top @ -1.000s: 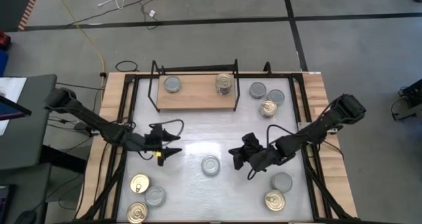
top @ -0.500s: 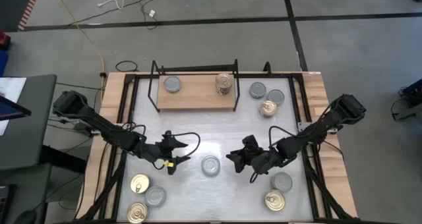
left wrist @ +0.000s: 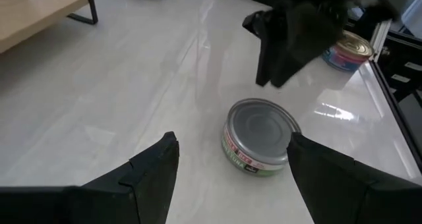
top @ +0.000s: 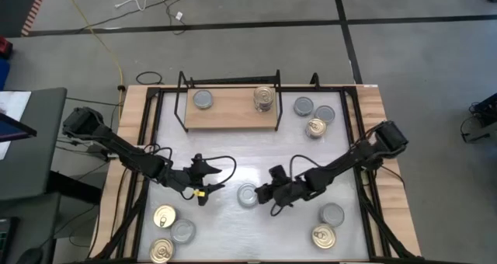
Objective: Stack canned seafood by type on shelf
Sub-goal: Stack the green tuna can on top of the green tuna can on the shelf
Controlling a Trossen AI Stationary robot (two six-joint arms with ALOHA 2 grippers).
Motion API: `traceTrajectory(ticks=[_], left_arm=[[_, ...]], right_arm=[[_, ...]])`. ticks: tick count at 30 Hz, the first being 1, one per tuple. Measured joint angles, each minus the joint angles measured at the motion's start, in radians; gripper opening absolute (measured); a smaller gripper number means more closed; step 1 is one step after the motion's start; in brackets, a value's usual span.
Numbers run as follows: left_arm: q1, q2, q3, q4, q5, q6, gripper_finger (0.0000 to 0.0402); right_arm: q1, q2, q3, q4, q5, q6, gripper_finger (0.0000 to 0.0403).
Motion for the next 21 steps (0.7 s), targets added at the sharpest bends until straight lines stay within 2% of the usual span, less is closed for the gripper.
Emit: traceTrajectory(ticks=[7, 16, 21], left_arm=[[0.000, 0.000, 0.000, 0.000, -0.001, -0.004, 0.0269], [0.000, 0.000, 0.000, -0.001, -0.003, -0.014, 0.0269], [0.003, 0.000, 0.000, -0.002, -0.003, -0.015, 0.0269]], right_arm=[[-0.019, 0.027, 0.052, -0.120, -0.029, -0.025, 0.0142], [-0.022, 0.035, 0.052, -0.052, -0.045, -0.025, 0.0139], [-0.033, 0.034, 0.052, -0.077, -0.068, -0.020, 0.0130]])
